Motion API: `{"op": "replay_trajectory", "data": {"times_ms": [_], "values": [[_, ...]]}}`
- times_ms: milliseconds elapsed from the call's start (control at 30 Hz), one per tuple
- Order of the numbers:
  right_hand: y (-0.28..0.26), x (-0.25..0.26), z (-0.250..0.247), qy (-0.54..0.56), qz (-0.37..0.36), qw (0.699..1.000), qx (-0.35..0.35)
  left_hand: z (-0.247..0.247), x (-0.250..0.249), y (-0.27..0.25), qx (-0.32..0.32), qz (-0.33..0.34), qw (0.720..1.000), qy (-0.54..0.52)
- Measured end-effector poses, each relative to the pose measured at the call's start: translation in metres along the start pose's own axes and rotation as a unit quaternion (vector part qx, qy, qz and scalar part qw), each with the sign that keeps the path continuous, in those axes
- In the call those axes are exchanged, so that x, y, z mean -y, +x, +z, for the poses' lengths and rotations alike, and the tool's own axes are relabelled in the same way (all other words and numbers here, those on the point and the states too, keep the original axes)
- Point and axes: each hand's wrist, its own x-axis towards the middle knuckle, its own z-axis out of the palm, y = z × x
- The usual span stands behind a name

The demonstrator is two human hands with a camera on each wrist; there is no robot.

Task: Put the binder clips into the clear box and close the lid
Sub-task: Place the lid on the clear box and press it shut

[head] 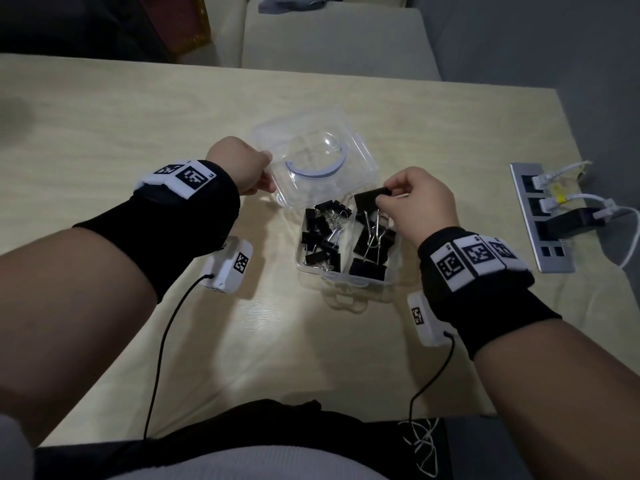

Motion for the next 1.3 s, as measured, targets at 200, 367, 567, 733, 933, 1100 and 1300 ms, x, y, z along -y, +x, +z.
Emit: {"op": "replay_trajectory", "data": {"times_ms": [200,367,567,733,933,1100,1300], "values": [[0.0,-0.004,0.008,-0.131,-0.049,0.99,-0.015,0.003,0.001,0.001,0.008,-0.002,1.0,0.003],[-0.005,-0.003,0.011,-0.208,-0.074,0.975,0.032,0.004,0.003,0.003,0.013,0.006,1.0,0.01],[-0.01,0.004,0.004,-0.202,-0.051,0.977,0.047,0.003,0.004,0.006,0.017,0.016,1.0,0.013],[-0.011,-0.005,-0.006,-0.074,-0.015,0.996,-0.038,0.005,0.007,0.003,0.032,0.059,0.998,0.012],[-0.014,-0.019,-0.022,0.2,0.118,0.972,-0.037,0.021,-0.001,-0.015,0.108,0.111,0.986,0.065],[-0.027,-0.034,-0.018,0.121,0.123,0.985,0.028,0.038,-0.004,-0.033,0.124,0.146,0.944,0.27],[-0.044,-0.046,-0.006,0.061,0.116,0.991,0.016,0.047,-0.004,-0.039,0.098,0.155,0.893,0.411]]}}
